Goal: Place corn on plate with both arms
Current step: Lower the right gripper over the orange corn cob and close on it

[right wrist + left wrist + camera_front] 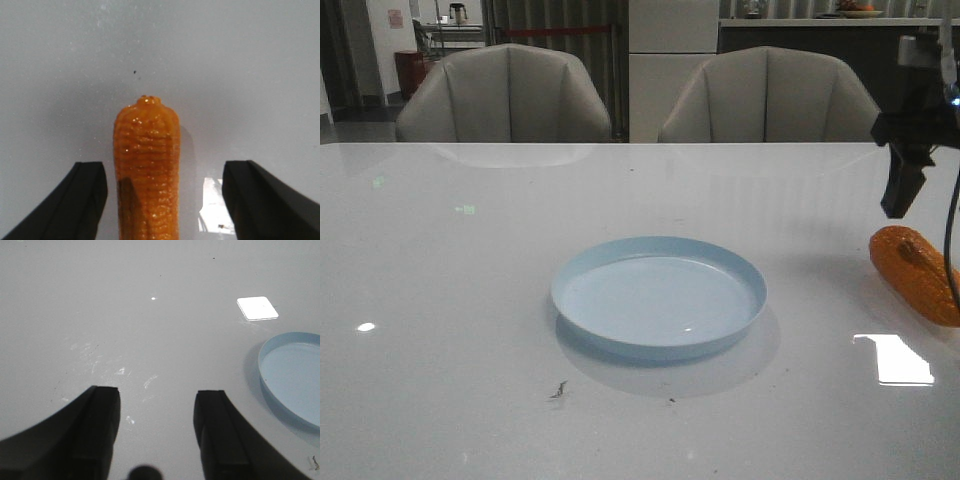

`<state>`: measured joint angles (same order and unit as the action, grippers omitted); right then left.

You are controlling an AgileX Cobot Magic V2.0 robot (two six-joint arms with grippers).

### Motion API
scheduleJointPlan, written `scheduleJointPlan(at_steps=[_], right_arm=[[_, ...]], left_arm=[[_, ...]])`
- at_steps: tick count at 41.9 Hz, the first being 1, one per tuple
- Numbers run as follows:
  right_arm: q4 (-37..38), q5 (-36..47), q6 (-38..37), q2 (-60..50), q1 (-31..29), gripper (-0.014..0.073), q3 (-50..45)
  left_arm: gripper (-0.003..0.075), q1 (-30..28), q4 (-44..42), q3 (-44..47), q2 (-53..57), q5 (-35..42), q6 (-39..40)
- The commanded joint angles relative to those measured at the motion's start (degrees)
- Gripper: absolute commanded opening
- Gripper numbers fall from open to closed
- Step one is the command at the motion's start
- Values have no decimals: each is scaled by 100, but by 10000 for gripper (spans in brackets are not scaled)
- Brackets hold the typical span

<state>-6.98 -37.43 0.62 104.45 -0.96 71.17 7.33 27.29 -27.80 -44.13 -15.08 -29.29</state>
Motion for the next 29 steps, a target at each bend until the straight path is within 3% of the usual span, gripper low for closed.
scheduleJointPlan(at_steps=[1,13,17,22,25,29], right_arm=[[-335,68,41,2,-16,591,212],[-401,31,156,487,180,577,212],[-378,37,156,454,201,457,224],[-378,-164,291,441,201,229,421],[-391,-423,369,441,214,163,644],[-391,-782,491,441,282,149,1028]], left_arm=[[407,48,94,-165,28,344,3],[407,48,94,-165,28,344,3],[407,48,83,-165,28,344,3],[407,48,83,-165,28,344,3],[407,48,83,-165,28,344,3],[407,48,83,-165,28,344,3]])
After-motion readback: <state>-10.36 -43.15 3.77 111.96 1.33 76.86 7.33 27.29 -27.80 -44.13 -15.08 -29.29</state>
